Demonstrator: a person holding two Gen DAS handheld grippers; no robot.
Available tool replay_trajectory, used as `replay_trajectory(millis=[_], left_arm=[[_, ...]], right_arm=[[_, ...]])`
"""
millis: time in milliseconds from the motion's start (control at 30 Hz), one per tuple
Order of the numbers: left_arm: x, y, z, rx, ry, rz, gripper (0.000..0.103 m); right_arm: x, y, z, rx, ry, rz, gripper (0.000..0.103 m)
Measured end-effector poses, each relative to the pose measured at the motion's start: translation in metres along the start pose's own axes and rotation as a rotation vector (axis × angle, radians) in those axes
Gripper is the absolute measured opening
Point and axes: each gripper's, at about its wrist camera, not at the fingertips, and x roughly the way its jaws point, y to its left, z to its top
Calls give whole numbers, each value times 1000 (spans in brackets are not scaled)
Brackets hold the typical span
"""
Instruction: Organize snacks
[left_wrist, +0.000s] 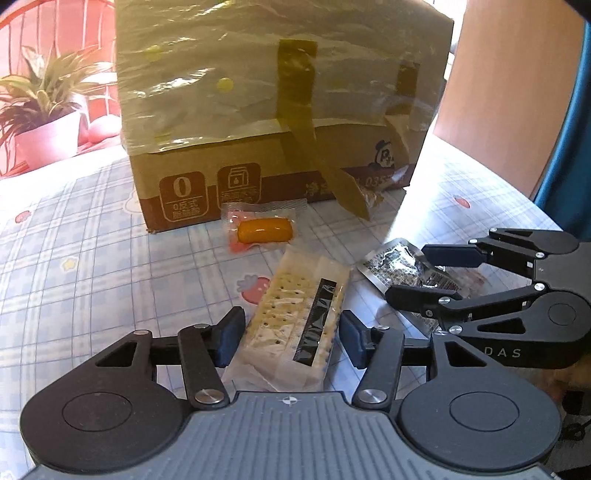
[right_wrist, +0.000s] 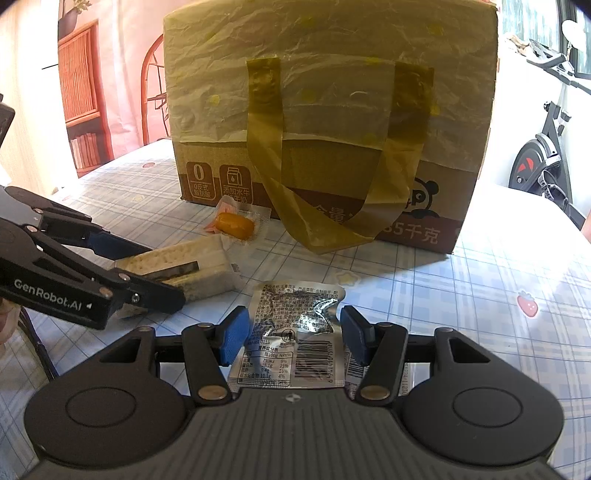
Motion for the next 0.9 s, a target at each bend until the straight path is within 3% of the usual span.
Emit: replay_trajectory(millis=[233,633,733,900], left_arm=[[-10,10,-6,-93,-19,32,52],[-12,9,-10,-104,-43,42,52],[-15,10,-12,-116,-48,34,52],[-21,7,-16,-114,-65,11,52]], right_arm=[[1,2,0,-10,3,2,60],[2,3,0,-13,6,2,60],[-1,3,-1,-14,-12,-8,45],[-9,4,-3,-22,-47,-21,30]])
